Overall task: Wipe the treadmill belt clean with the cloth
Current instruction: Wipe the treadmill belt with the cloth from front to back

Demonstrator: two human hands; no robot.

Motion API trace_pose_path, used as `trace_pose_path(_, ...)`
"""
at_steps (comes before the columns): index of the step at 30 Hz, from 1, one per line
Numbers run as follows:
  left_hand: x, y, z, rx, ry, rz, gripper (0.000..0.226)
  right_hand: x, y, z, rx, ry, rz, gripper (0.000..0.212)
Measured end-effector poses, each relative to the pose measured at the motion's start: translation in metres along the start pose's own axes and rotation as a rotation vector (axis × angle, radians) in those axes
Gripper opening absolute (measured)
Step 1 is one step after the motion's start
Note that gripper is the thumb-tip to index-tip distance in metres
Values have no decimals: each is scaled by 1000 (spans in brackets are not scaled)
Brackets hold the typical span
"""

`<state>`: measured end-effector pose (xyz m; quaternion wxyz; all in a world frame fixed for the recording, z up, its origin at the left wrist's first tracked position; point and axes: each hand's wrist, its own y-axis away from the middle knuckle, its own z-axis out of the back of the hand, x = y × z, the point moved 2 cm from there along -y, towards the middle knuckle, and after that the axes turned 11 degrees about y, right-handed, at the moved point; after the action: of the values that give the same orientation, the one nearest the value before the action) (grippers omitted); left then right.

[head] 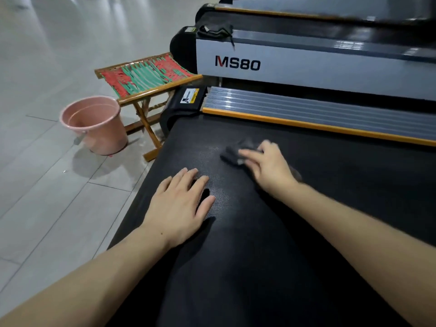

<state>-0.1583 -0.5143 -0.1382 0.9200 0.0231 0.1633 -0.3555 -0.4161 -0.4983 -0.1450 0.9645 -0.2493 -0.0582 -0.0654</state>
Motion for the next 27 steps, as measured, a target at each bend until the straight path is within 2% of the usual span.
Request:
trace_pose_path(4, -5, -6, -4, 13, -41, -30, 66, 50, 115, 57, 159, -192, 360, 26)
trace_pose_path(6, -9, -7, -6, 40, -74, -61, 70, 41, 122, 62, 187, -215, 459, 26)
trace_pose_path(7, -10, -6, -6, 51, -86, -69, 71, 29, 108, 55, 151, -184, 469, 26)
trace_pose_path(9, -13, -2, -6, 52, -95, -64, 71, -4, 61, 32, 54, -66, 384, 26)
trace_pose_path(11, -14, 1, -4, 59, -97, -60, 72, -49, 10, 12, -33, 58, 149, 26)
trace_pose_path(13, -15, 2, -1, 71, -101, -65, 73, -79, -20, 6, 7, 126, -99, 27)
trace_pose_path(14, -16, 1, 1, 68, -95, -67, 74, -81, -23, 6, 35, 141, -148, 28)
trace_pose_path(17, -17, -4, 6, 53, -78, -63, 74, -51, 15, 22, 13, 51, -68, 26)
trace_pose_path(19, -22, -8, 4, 47, -82, -77, 72, -19, 73, 45, 60, -60, 105, 28)
trace_pose_path(21, -28, -11, 2, 48, -67, -91, 70, 11, 126, 71, 180, -158, 342, 27)
trace_pose_path(23, -35, -15, 0, 49, -68, -111, 70, 5, 130, 76, 252, -192, 496, 26)
trace_pose_path(25, -45, -18, -1, 33, -75, -137, 68, -28, 89, 62, 164, -69, 491, 25)
trace_pose_path(27, -53, -18, -3, 31, -71, -149, 66, -80, 37, 44, 41, 86, 268, 27)
